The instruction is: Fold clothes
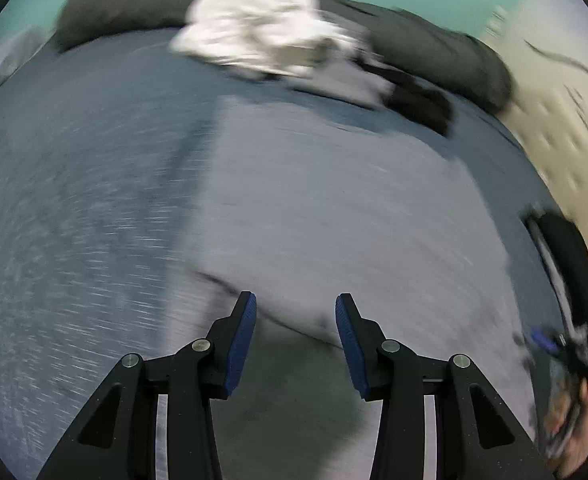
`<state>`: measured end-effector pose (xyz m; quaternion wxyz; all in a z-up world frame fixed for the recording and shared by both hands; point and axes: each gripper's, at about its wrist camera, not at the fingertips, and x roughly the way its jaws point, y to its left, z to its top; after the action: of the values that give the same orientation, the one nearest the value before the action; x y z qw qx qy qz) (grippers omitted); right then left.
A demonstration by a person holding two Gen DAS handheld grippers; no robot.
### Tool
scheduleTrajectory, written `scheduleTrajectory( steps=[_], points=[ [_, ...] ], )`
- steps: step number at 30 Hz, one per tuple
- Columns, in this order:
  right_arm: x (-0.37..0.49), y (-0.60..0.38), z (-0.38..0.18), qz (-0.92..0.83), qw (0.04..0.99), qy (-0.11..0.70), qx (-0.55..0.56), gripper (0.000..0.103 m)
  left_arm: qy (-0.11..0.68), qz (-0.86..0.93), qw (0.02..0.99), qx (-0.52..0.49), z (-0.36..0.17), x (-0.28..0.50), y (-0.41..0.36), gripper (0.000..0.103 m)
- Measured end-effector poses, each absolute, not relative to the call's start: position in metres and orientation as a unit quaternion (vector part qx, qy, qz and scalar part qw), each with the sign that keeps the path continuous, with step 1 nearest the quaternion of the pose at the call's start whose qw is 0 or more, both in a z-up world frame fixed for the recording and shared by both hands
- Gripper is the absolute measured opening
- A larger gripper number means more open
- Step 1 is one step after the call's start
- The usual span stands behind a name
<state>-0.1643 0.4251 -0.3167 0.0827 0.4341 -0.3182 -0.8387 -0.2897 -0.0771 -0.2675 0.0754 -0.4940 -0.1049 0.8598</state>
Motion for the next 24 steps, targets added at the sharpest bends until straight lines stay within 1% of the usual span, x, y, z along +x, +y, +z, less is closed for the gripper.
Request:
scheduleTrajectory(
  steps=[4,10,14,18,21,24],
  points=[
    [-0.17,0.424,-0.317,-0.84,0.08,-0.315,0.434,0.06,-0.117,0.859,0.057,-0.495,-0.28,-0.31,-0.107,0.045],
    [-0.18,0.414,-0.322,-0.838,0.085,-0.308,0.442,0.06,-0.078,0.861,0.055,-0.499,-0.293,-0.316,-0.115,0.045],
    [-0.184,0.408,-0.323,-0.838,0.09,-0.304,0.445,0.06,-0.075,0.864,0.058,-0.494,-0.298,-0.309,-0.123,0.045],
    [-0.184,0.405,-0.324,-0.838,0.09,-0.298,0.447,0.06,-0.047,0.865,0.076,-0.493,-0.302,-0.3,-0.114,0.045],
    [-0.184,0.405,-0.326,-0.836,0.089,-0.303,0.448,0.06,-0.011,0.871,0.077,-0.484,-0.305,-0.301,-0.103,0.045],
    [-0.184,0.406,-0.326,-0.834,0.09,-0.307,0.449,0.06,0.009,0.874,0.072,-0.481,-0.309,-0.308,-0.096,0.045]
  ],
)
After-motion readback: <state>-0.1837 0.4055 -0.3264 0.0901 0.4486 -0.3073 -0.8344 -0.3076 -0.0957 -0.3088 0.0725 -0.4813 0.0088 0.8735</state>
